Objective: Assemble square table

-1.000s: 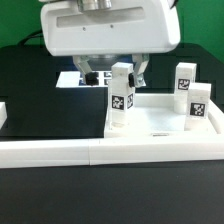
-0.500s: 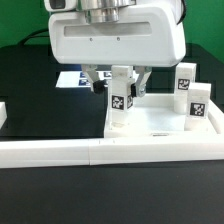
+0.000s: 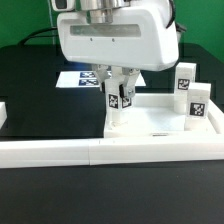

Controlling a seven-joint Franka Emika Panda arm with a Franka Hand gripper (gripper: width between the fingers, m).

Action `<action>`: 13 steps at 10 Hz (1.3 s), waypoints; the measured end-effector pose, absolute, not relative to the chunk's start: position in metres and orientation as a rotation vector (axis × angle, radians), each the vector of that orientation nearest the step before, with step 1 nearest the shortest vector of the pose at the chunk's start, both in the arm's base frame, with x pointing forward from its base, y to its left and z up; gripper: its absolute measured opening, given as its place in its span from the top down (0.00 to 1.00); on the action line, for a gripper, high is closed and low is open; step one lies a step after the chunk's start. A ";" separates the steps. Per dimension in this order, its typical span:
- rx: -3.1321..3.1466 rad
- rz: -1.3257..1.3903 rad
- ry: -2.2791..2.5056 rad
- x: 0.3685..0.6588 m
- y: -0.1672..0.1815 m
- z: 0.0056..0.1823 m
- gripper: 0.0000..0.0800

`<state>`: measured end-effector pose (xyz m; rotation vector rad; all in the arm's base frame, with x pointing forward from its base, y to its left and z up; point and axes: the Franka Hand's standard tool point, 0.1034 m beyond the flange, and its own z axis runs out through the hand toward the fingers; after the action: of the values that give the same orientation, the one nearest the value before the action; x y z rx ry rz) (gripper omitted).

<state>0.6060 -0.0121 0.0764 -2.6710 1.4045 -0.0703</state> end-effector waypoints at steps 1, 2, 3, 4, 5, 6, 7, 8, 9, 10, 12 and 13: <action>-2.581 -0.059 1.561 0.606 -0.012 0.076 0.64; -2.468 -0.046 1.729 0.606 -0.013 0.076 0.64; -2.307 -0.027 1.923 0.606 -0.012 0.076 0.64; -2.072 -0.003 2.147 0.607 -0.011 0.075 0.64; -1.883 -0.015 2.279 0.611 -0.011 0.075 0.64; -1.682 -0.049 2.376 0.614 -0.010 0.074 0.64; -1.574 -0.045 2.435 0.615 -0.009 0.074 0.64; -1.596 -0.048 2.422 0.615 -0.009 0.074 0.64; -1.677 -0.052 2.379 0.615 -0.006 0.074 0.55; -1.877 -0.047 2.282 0.613 0.003 0.074 0.36; -2.249 -0.047 2.000 0.616 0.013 0.077 0.22; -2.283 -0.060 1.961 0.617 0.010 0.077 0.22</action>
Offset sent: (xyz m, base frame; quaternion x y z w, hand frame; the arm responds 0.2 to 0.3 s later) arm -0.0036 -0.0022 -0.0017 0.0232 -0.0162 0.4963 0.8677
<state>0.6165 0.0102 0.0772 -2.2827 1.9611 -0.0596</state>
